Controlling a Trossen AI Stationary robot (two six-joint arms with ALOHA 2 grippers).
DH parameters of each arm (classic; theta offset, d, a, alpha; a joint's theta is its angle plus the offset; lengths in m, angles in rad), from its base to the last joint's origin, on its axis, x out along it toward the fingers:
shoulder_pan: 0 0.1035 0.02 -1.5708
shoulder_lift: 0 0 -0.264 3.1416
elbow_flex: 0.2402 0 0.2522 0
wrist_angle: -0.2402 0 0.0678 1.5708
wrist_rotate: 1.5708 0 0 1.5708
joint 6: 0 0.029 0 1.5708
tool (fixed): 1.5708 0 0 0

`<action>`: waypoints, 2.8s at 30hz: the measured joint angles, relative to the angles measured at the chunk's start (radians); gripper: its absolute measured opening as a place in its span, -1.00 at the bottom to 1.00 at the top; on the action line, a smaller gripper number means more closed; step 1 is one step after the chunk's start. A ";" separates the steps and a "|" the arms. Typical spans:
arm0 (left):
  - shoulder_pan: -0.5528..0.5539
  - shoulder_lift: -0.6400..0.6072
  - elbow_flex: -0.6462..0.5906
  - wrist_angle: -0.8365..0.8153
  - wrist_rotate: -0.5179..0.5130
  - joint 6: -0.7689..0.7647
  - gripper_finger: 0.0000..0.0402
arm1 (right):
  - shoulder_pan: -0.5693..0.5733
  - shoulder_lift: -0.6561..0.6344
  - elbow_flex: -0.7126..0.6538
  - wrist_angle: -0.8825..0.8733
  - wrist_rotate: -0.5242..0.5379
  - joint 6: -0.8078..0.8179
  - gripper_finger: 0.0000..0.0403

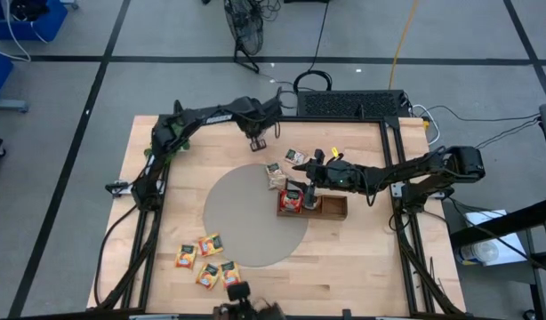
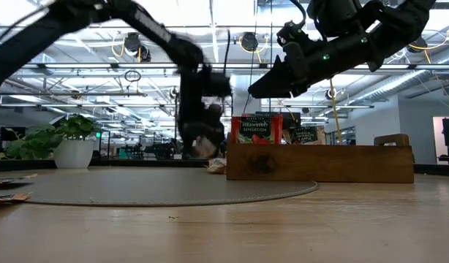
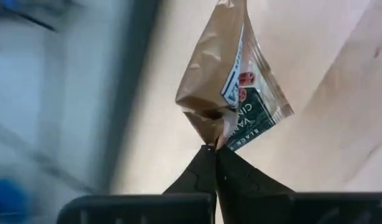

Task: Pick & Place Tea
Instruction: Put the brown tea bag into the middle section of the wooden organizer

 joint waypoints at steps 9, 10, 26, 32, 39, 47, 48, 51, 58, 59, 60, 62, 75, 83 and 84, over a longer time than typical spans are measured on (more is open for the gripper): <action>-0.340 -0.158 0.003 -0.270 -0.558 0.284 -0.99 | 0.000 0.000 0.000 -0.002 0.001 0.000 0.03; -0.380 -0.166 0.003 -0.304 -0.601 0.312 -0.99 | 0.000 0.000 0.000 -0.005 0.000 0.000 0.03; -0.725 -0.184 0.002 -0.457 -0.676 0.194 -1.00 | 0.009 0.151 0.000 0.363 -0.114 -0.145 0.03; -0.726 -0.185 0.002 -0.463 -0.651 0.175 -1.00 | 0.016 0.259 0.000 0.544 -0.186 -0.212 0.03; -0.725 -0.185 0.002 -0.458 -0.626 0.185 -1.00 | -0.001 0.324 0.032 0.613 -0.236 -0.252 0.03; -0.741 -0.185 0.003 -0.455 -0.587 0.184 -1.00 | -0.036 0.374 0.130 0.548 -0.330 -0.266 0.03; -0.741 -0.185 0.003 -0.456 -0.578 0.181 -1.00 | -0.041 0.375 0.141 0.524 -0.339 -0.266 0.03; -0.743 -0.185 0.003 -0.457 -0.574 0.165 -1.00 | -0.044 0.374 0.168 0.467 -0.334 -0.266 0.03; -0.744 -0.185 0.003 -0.457 -0.574 0.162 -1.00 | -0.054 0.374 0.167 0.465 -0.329 -0.252 -0.07; -0.744 -0.185 0.003 -0.457 -0.574 0.161 -1.00 | -0.056 0.374 0.167 0.465 -0.330 -0.244 -0.14; -0.744 -0.186 0.003 -0.457 -0.573 0.158 -1.00 | -0.060 0.374 0.167 0.466 -0.335 -0.237 -0.22; -0.743 -0.186 0.003 -0.457 -0.573 0.145 -1.00 | -0.061 0.374 0.167 0.466 -0.337 -0.237 -0.42; -0.749 -0.240 0.003 -0.504 -0.450 -0.167 -0.86 | -0.060 0.357 0.163 0.410 -0.234 -0.224 -0.96; -0.752 -0.563 -0.109 -0.251 -0.391 -0.290 -0.93 | -0.060 0.312 0.056 0.472 -0.198 -0.171 -0.96; -0.752 -0.619 -0.161 -0.172 -0.392 -0.269 -0.95 | -0.060 0.306 0.033 0.502 -0.199 -0.164 -0.96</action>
